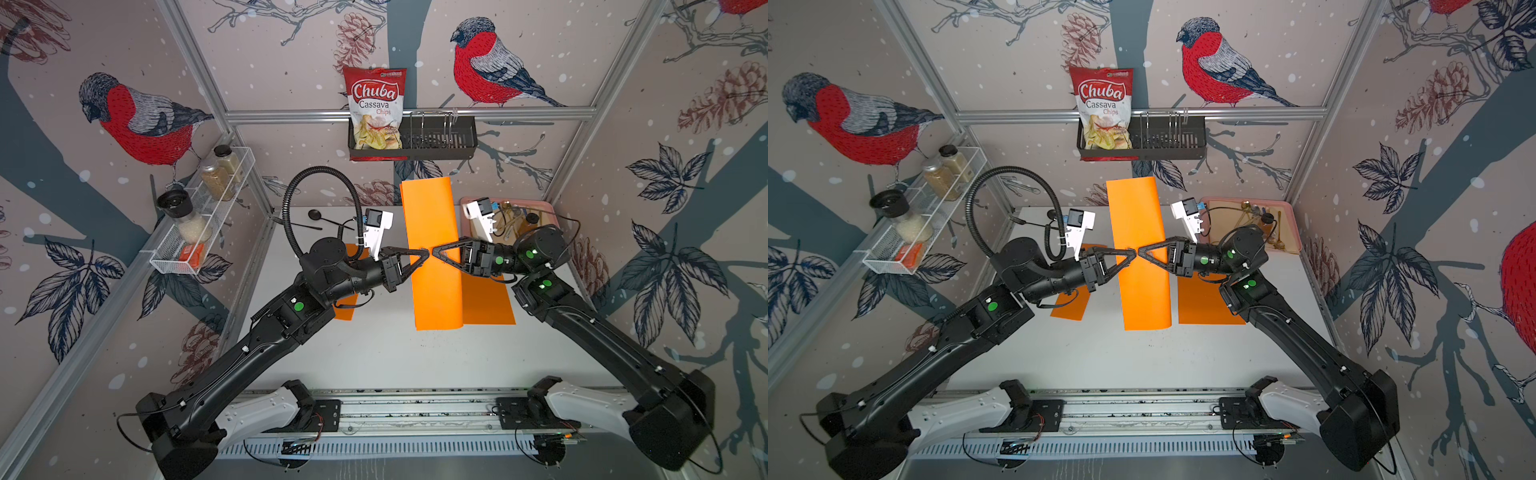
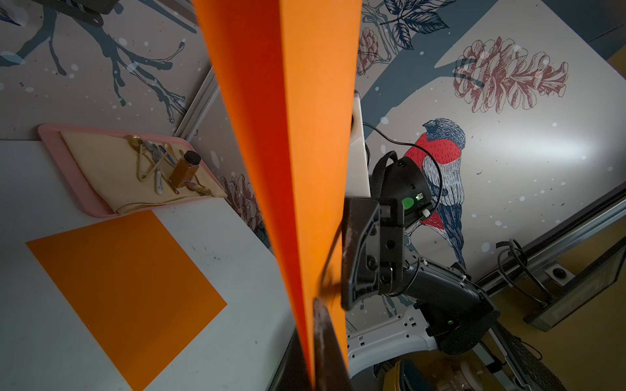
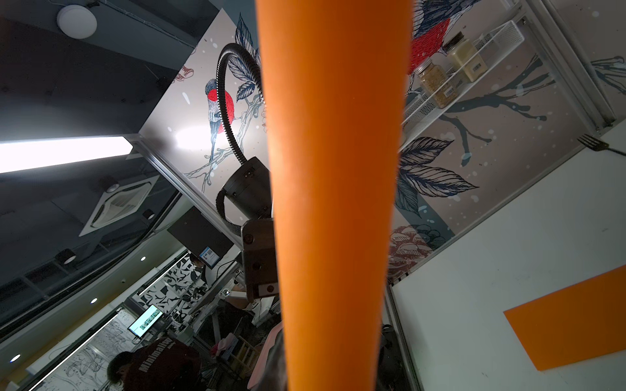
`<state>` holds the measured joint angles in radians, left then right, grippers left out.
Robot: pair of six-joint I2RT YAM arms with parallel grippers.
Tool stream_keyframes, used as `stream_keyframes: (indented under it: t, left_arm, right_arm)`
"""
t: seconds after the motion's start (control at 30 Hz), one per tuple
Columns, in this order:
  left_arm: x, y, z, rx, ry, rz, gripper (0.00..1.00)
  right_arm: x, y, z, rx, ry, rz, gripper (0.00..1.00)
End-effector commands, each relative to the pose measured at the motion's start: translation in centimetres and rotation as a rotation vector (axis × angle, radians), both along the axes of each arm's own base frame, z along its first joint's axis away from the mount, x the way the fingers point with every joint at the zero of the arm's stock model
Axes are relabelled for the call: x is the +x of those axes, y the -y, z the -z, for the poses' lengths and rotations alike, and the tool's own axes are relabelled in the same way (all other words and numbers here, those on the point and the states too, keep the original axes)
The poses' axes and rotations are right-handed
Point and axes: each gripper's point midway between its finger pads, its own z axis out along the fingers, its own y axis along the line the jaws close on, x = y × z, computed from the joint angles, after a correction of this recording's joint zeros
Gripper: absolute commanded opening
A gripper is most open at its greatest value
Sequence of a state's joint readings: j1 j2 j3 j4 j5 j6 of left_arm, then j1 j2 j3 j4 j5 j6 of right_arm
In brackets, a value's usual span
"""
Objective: Fold the rectangular paper in half along the long edge
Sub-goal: Fold the paper.
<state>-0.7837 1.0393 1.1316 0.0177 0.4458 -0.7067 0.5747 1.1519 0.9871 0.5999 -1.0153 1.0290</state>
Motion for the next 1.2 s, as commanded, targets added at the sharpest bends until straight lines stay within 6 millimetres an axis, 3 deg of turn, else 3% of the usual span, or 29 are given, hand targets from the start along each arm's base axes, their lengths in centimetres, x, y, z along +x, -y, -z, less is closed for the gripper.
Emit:
stream_keyframes:
  t: [0.0, 0.37, 0.63, 0.93, 1.17]
  left_arm:
    - [-0.7, 0.0, -1.7, -0.053, 0.064, 0.031, 0.0]
    - [-1.7, 0.5, -1.5, -0.05, 0.068, 0.099, 0.0]
    - [-2.4, 1.3, -0.8, -0.031, 0.056, 0.165, 0.0]
    - [-2.7, 1.2, -0.1, -0.005, 0.048, 0.171, 0.0]
    - [-2.7, 1.2, 0.0, -0.007, 0.047, 0.172, 0.0]
  right_arm:
    - [0.5, 0.4, -0.8, 0.031, 0.012, 0.026, 0.23]
    - [1.7, 1.3, -1.3, 0.046, 0.008, 0.075, 0.4]
    - [1.9, 1.5, -2.6, 0.064, 0.033, 0.087, 0.42]
    - [1.8, 2.5, -4.5, 0.094, 0.071, 0.097, 0.28]
    - [1.9, 2.6, -4.5, 0.095, 0.068, 0.111, 0.2]
